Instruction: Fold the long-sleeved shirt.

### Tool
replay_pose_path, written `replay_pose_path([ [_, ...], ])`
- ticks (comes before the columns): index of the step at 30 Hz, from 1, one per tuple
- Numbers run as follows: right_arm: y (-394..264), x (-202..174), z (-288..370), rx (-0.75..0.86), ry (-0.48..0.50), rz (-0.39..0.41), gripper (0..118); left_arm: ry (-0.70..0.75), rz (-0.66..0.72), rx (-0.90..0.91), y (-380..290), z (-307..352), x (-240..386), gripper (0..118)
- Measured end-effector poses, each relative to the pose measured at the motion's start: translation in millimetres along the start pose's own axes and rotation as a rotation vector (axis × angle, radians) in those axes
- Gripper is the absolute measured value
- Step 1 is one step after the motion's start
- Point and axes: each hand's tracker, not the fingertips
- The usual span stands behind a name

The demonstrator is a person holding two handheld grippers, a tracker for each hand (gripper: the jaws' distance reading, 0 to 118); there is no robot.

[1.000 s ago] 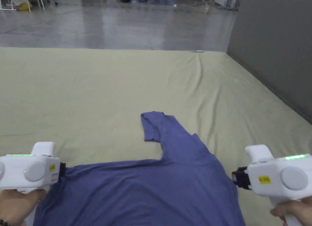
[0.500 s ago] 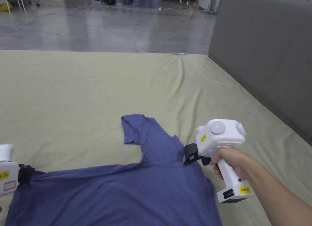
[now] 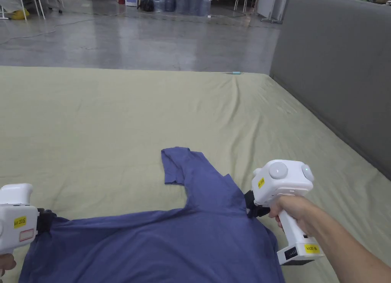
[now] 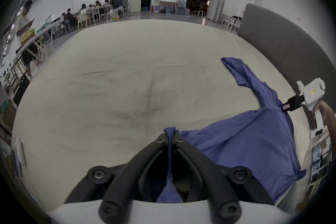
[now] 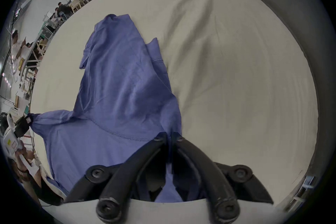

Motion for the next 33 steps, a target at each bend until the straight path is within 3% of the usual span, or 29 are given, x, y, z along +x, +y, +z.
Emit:
replay_pose_path([
  [7,7,-16,55,0.141,0.050,0.044,0,-0.035,0.005,0.076,25,30,2,0],
  [15,30,-51,176,0.414,0.108,0.169,0,-0.083,0.008,0.309,97,112,11,0],
  [19,60,-70,226,0.563,0.130,0.189,0,-0.071,0.002,0.436,153,147,16,0],
  [25,135,-97,312,0.747,0.098,0.183,0,-0.033,0.018,0.618,267,202,19,0],
  [33,226,-127,461,1.069,-0.032,0.147,0,0.078,0.066,0.813,400,268,14,0],
])
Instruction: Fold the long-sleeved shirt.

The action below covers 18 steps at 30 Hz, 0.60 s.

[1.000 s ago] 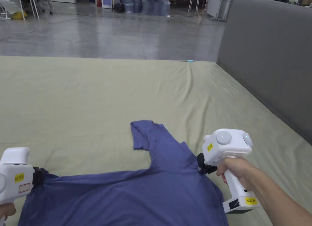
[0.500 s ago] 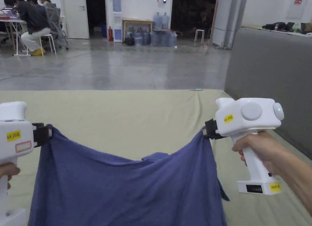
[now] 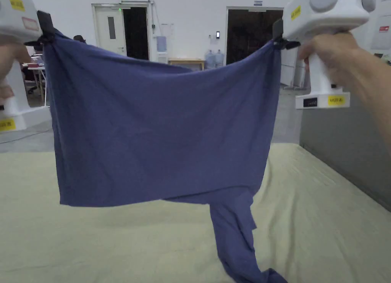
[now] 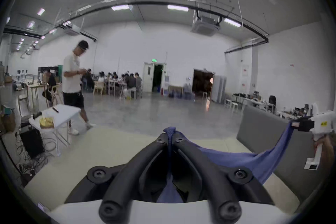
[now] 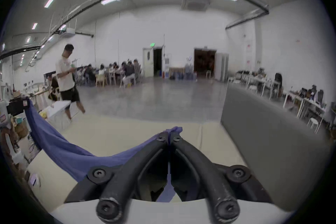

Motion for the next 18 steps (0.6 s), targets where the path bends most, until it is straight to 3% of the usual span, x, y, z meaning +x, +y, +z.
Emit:
replay_pose_path([
  [4,57,-4,13,0.086,-0.016,-0.013,0,0.003,0.072,0.047,44,-6,4,0],
  [9,78,-4,-1,0.096,-0.046,0.012,0,-0.010,0.044,0.061,53,-9,15,0],
  [18,-57,10,-61,-0.084,-0.008,-0.084,0,-0.008,0.019,-0.141,-73,-54,2,0],
])
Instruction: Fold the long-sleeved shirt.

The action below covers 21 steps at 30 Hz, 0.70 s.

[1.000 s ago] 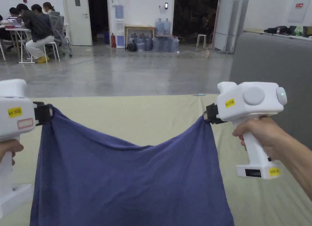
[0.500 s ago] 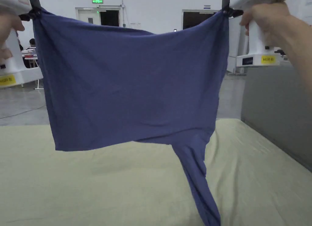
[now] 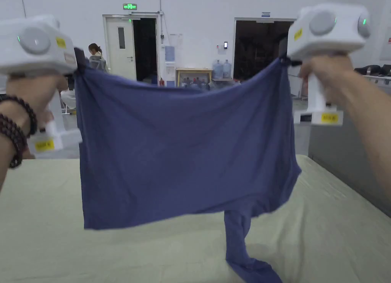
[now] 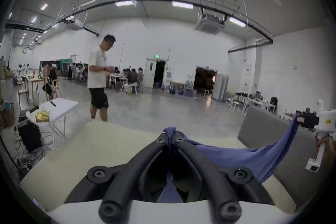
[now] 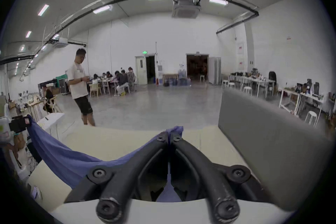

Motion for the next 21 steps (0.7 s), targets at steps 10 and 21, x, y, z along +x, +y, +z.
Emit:
replay_pose_path([
  [10,-89,20,-1,-0.107,0.017,-0.021,0,-0.009,0.008,-0.102,-81,-4,-14,0],
  [21,-174,55,159,-0.126,0.111,0.029,0,-0.073,0.011,-0.154,-152,151,-26,0],
])
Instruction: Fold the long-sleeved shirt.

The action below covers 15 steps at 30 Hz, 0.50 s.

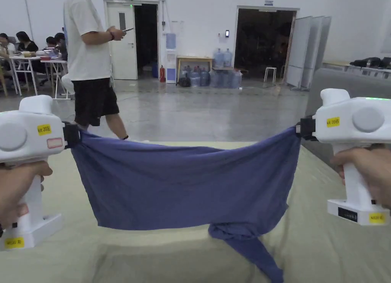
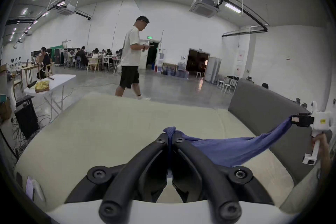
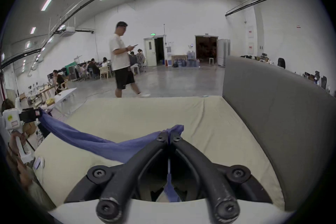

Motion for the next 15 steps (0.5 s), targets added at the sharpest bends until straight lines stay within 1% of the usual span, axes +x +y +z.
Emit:
replay_pose_path([
  [2,-36,3,29,-0.020,0.023,0.003,0,-0.016,-0.013,-0.029,-31,28,-1,0],
  [4,-74,7,59,-0.074,0.034,0.031,0,-0.029,-0.033,-0.067,-64,57,-1,0],
  [6,-117,12,89,-0.120,0.047,0.024,0,-0.032,-0.049,-0.118,-101,86,-5,0],
  [8,-158,15,116,-0.182,0.069,-0.008,0,-0.060,-0.059,-0.171,-135,110,-9,0],
  [9,-180,15,129,-0.225,0.088,-0.010,0,-0.053,-0.057,-0.202,-155,122,-11,0],
  [10,-199,15,140,-0.254,0.088,-0.011,0,-0.055,-0.062,-0.236,-171,130,-13,0],
  [13,-254,8,170,-0.358,0.109,0.033,0,-0.051,-0.066,-0.338,-224,154,-17,0],
  [15,-289,5,183,-0.438,0.122,0.042,0,-0.055,-0.068,-0.414,-260,168,-19,0],
])
